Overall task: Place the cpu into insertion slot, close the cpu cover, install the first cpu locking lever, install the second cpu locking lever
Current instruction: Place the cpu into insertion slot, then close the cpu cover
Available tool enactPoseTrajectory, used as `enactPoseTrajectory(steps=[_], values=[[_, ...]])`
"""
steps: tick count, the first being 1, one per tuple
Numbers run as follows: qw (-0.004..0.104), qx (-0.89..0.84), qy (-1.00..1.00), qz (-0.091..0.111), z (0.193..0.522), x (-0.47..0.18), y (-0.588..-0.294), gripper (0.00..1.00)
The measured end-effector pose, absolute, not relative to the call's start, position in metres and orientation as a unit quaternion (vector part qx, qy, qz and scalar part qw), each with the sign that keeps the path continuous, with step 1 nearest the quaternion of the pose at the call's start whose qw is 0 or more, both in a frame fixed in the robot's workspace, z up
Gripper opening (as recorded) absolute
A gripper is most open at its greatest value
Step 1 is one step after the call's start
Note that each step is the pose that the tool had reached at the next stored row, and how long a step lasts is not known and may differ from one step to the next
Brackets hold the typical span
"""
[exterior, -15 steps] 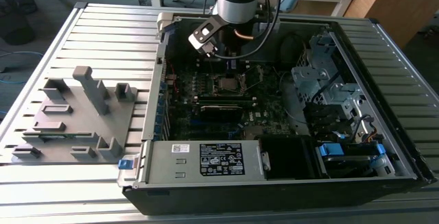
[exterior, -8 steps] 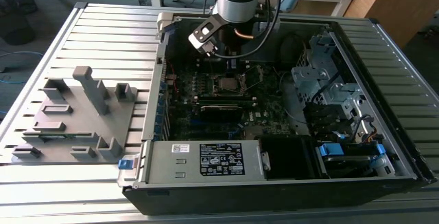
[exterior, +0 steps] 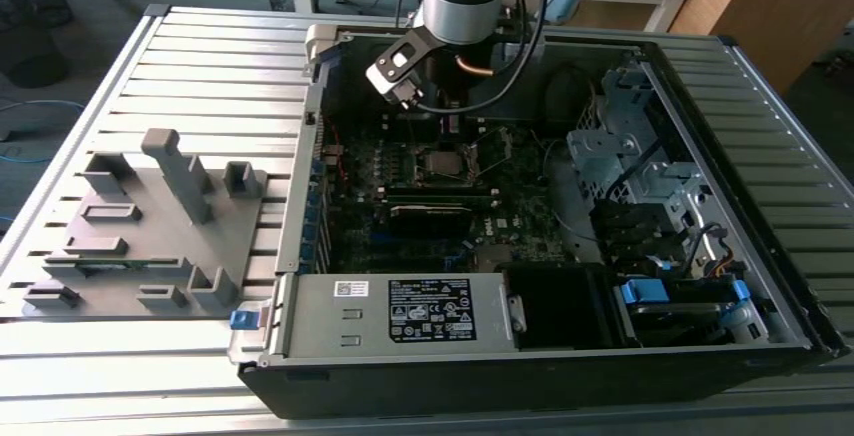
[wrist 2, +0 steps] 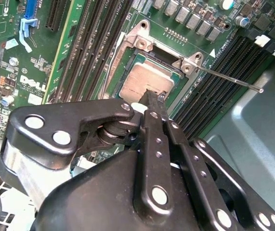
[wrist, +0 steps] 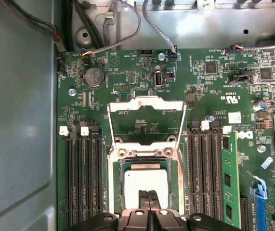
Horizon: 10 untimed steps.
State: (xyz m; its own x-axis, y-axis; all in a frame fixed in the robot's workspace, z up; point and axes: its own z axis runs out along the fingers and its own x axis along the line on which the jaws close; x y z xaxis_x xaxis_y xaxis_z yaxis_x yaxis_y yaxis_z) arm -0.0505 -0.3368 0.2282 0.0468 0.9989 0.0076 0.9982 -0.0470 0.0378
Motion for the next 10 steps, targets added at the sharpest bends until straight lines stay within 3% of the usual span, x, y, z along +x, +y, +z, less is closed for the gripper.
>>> enactPoseTrajectory(steps=[10], values=[[0.011,0.723,0.690,0.016,0.2320,-0.0505,-0.3368,0.10]])
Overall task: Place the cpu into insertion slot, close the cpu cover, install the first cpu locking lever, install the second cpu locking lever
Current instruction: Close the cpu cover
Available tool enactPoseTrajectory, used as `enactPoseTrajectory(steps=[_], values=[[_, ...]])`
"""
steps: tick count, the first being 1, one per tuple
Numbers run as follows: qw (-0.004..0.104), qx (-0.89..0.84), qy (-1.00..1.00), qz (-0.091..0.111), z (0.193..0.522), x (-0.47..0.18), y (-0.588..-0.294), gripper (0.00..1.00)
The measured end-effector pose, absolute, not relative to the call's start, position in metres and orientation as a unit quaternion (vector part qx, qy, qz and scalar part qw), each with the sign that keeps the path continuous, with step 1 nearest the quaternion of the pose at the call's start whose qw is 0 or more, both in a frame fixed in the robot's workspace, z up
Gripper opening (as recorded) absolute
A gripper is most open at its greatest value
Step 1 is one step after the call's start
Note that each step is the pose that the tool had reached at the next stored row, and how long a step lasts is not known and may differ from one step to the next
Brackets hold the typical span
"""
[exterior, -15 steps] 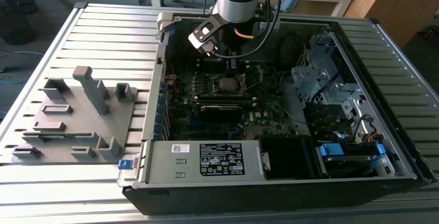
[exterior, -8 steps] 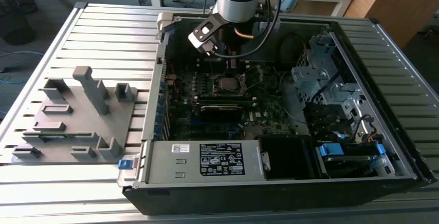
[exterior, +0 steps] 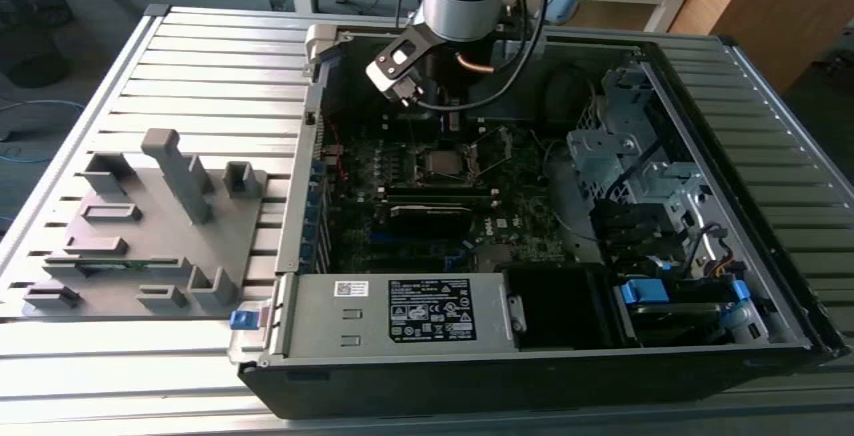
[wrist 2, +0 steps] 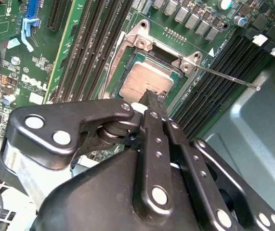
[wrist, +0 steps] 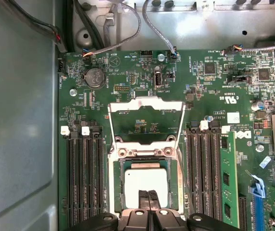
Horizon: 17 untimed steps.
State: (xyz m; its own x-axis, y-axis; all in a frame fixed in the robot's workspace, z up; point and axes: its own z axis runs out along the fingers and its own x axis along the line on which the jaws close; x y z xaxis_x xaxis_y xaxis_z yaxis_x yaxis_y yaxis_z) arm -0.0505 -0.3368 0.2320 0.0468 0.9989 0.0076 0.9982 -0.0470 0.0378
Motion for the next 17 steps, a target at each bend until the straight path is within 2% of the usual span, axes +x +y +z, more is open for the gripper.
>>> enactPoseTrajectory(steps=[17], values=[[0.011,0.723,0.690,0.016,0.2383,-0.0505,-0.3362,0.10]])
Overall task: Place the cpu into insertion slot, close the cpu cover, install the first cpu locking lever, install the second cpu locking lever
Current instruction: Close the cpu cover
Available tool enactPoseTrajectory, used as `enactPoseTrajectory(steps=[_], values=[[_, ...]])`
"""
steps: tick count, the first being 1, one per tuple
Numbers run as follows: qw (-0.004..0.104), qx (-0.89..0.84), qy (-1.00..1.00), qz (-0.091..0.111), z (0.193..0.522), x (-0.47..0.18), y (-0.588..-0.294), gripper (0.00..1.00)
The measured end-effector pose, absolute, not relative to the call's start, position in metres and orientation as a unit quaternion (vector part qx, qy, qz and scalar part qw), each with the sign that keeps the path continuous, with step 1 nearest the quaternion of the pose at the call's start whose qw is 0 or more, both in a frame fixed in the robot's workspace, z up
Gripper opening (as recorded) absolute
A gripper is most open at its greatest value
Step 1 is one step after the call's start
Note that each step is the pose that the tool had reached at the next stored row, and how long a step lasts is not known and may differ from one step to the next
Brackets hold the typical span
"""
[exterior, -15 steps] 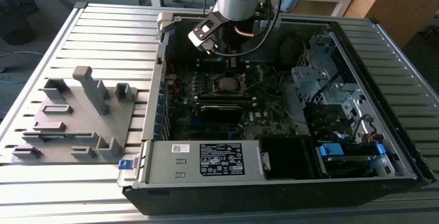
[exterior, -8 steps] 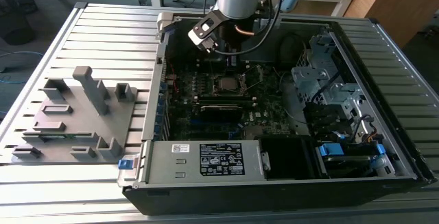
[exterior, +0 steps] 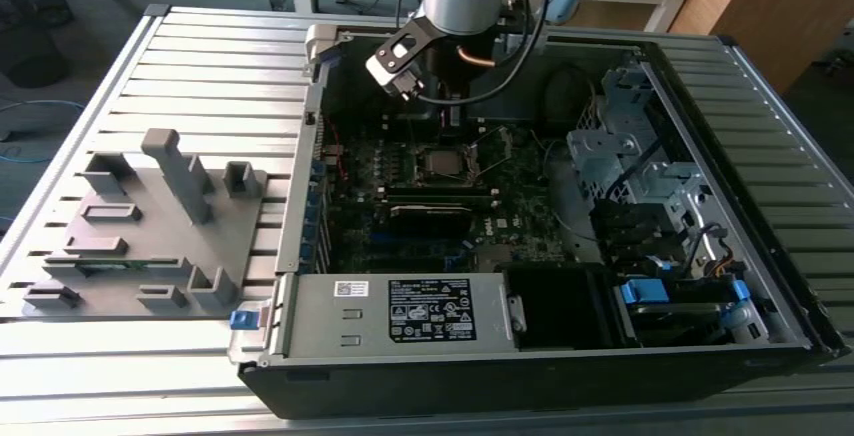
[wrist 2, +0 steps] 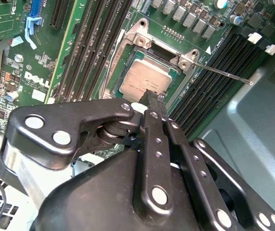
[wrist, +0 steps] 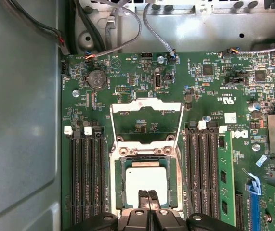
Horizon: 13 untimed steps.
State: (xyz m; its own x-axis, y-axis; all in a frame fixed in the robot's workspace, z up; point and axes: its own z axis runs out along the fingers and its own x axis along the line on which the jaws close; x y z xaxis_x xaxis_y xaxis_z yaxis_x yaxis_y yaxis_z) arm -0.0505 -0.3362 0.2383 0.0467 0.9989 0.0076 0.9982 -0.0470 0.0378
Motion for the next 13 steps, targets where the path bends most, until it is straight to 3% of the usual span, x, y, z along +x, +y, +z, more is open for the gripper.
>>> enactPoseTrajectory(steps=[13], values=[[0.011,0.723,0.690,0.016,0.2406,-0.0505,-0.3357,0.10]])
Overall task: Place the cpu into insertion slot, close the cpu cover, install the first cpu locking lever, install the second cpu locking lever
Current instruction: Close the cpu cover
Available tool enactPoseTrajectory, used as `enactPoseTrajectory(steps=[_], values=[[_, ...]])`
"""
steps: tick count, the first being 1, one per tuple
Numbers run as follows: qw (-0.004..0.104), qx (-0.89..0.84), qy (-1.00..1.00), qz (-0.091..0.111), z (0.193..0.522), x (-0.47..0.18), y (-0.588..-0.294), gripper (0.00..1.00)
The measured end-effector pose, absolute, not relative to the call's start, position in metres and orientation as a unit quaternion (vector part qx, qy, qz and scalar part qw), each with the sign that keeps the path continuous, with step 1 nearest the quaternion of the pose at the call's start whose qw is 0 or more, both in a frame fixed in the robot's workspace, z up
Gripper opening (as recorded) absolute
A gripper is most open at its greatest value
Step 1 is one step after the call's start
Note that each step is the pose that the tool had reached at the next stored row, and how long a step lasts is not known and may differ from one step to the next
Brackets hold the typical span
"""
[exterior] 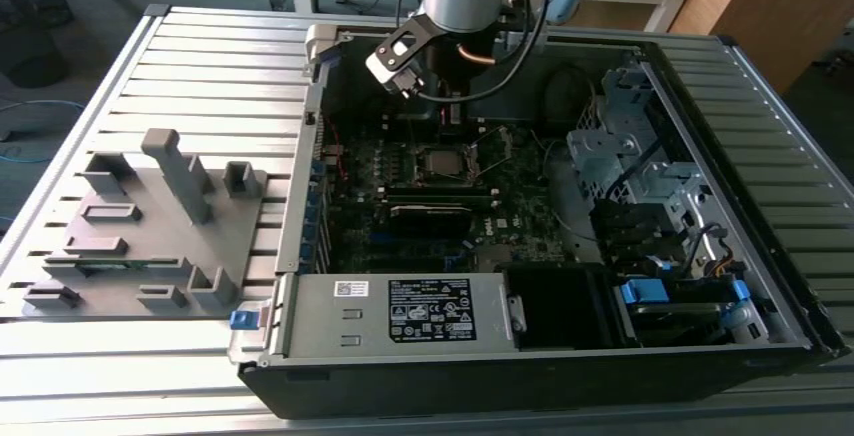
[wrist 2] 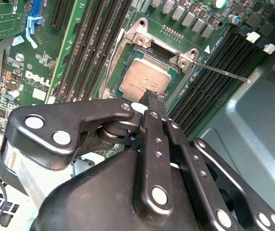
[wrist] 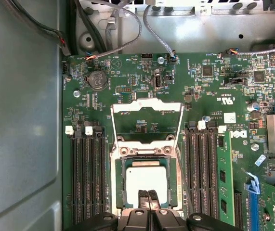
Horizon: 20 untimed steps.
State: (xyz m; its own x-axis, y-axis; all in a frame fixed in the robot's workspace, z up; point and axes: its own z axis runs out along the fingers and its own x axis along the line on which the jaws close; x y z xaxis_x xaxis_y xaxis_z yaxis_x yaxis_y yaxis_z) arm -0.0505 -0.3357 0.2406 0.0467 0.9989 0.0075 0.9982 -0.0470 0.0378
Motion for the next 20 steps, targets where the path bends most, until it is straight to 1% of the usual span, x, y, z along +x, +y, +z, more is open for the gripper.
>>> enactPoseTrajectory(steps=[20], values=[[0.011,0.723,0.690,0.016,0.2473,-0.0497,-0.3357,0.10]])
